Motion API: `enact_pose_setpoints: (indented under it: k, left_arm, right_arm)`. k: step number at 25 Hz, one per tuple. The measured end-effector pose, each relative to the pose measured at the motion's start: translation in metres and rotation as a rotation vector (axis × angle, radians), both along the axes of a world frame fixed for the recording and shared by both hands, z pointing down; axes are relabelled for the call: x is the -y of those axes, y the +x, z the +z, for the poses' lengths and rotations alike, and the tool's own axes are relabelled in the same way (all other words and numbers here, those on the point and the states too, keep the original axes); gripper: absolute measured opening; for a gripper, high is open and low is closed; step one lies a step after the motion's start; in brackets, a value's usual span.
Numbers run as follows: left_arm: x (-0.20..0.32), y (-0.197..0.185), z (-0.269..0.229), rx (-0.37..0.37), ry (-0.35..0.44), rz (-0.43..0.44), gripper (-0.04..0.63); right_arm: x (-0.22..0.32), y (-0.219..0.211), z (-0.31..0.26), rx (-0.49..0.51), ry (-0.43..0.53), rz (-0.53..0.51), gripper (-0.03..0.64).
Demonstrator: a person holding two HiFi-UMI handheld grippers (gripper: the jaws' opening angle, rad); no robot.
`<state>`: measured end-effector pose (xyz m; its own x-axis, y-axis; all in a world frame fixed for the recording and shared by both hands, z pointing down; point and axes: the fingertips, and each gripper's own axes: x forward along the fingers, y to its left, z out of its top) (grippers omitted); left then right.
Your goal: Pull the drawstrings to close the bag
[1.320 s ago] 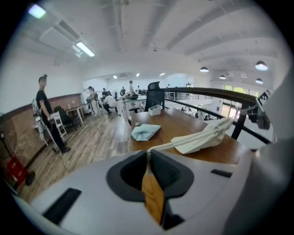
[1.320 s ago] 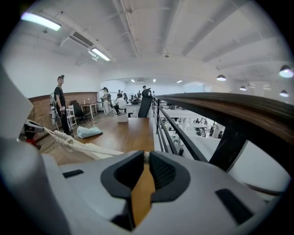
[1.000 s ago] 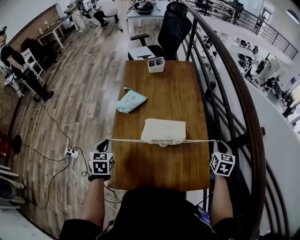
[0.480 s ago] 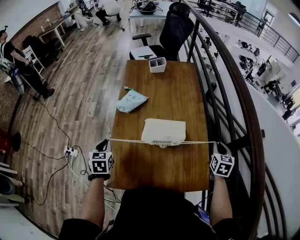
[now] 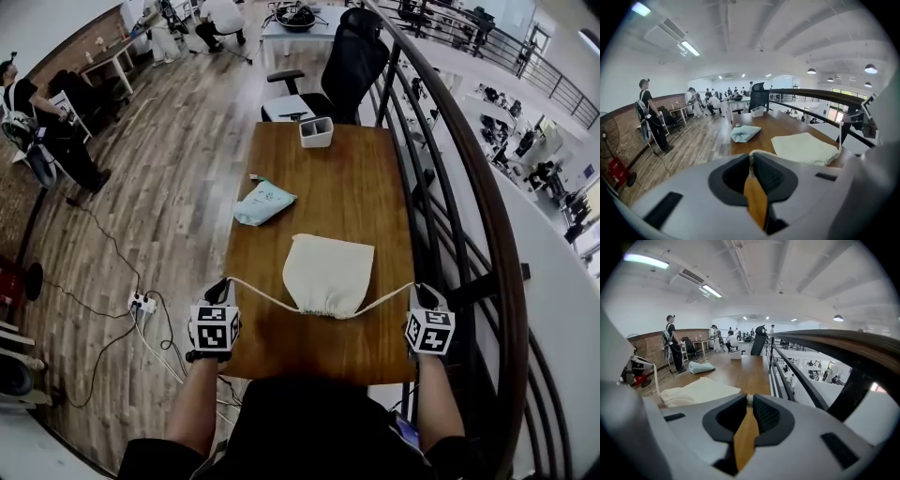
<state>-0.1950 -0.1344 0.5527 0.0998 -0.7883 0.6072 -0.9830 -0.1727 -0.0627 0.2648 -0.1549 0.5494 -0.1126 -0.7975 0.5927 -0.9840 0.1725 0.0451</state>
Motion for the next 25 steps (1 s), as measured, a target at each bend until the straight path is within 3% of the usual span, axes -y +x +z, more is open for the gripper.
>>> enact_pose_setpoints:
  k: [7,8,11,13,25]
  left_arm:
    - [-0.01,0.03,0.002,-0.007,-0.026,0.078,0.041]
    - [-0.012,0.034,0.005,-0.012,-0.042,0.094,0.053]
    - [-0.02,0.044,0.017,-0.021,-0.088,0.137,0.183]
    - [-0.024,0.048,0.02,-0.03,-0.094,0.145,0.209]
    - [-0.033,0.046,0.019,-0.088,-0.098,0.121,0.229]
  right_arm:
    - [-0.006,-0.033,0.006,0.003,-0.024,-0.102,0.051]
    - [-0.007,-0.039,0.009,0.012,-0.034,-0.124,0.076]
    - [-0.013,-0.055,0.018,0.047,-0.07,-0.193,0.225]
    - [-0.015,-0.06,0.019,0.056,-0.074,-0.215,0.258]
    - [-0.02,-0.064,0.012,0.079,-0.06,-0.214,0.207]
